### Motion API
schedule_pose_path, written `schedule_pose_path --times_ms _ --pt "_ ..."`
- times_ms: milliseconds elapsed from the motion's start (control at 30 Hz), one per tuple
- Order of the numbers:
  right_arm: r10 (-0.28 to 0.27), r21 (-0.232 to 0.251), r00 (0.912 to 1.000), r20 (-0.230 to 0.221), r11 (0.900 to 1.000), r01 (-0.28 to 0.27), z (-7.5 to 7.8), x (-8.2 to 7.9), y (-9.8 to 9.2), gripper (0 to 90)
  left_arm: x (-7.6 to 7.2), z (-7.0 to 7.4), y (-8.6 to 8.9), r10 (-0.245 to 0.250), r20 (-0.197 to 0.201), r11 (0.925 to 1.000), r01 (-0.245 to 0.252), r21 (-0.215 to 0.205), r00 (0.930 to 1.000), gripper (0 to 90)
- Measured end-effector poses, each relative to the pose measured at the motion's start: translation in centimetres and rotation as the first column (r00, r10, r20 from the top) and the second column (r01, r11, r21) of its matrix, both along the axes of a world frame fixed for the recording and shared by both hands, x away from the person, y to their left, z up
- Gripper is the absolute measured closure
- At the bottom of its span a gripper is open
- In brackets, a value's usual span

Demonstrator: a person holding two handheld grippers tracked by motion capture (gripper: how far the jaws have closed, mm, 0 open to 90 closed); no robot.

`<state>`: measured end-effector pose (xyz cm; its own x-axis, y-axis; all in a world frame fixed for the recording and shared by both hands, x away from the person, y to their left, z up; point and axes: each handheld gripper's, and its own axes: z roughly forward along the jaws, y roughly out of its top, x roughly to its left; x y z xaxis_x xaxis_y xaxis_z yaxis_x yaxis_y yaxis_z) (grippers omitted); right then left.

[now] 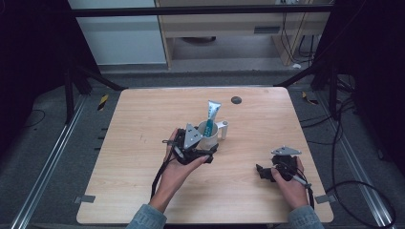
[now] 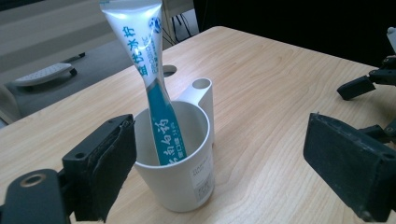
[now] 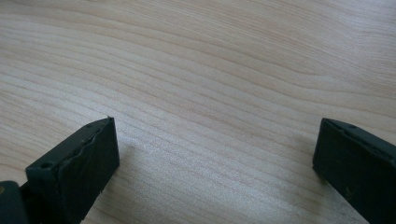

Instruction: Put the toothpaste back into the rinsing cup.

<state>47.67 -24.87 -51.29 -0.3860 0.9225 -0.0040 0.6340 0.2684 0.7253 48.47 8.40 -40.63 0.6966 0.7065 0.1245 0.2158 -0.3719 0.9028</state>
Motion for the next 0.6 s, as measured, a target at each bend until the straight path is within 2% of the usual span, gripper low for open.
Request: schedule_pose_path --times_ms 100,200,300,367,500,600 --pt "0.0 0.001 1.0 -0.001 1.0 0.0 0.0 0.0 0.0 0.6 -0.1 -0.3 0.4 -0.003 -0.012 0.9997 0.004 0.022 0.9999 7.4" --pt "0.0 0.0 1.0 0.0 1.0 0.0 0.0 0.0 0.0 0.6 -0.3 -0.6 1.2 0.01 -0.031 0.9997 -0.01 0.022 0.9995 6.0" --pt "-0.002 0.0 1.0 -0.002 1.0 0.002 0.0 0.0 0.0 0.7 -0.4 -1.0 2.7 0.035 -0.047 0.9993 -0.034 0.014 0.9983 5.1" --pt "-0.003 -0.001 1.0 -0.001 1.0 0.003 0.0 -0.1 0.0 0.7 -0.1 -1.2 3.9 0.053 -0.063 0.9982 -0.051 0.031 0.9966 4.9" --pt "-0.002 0.0 1.0 -0.002 1.0 0.002 0.0 -0.1 0.0 0.6 0.7 -1.6 6.5 0.116 -0.098 0.9931 -0.114 0.025 0.9884 4.3" --pt "-0.002 0.0 1.0 -0.002 1.0 0.002 0.0 -0.1 0.0 0.6 1.1 -2.0 8.1 0.158 -0.111 0.9868 -0.152 0.055 0.9812 4.3"
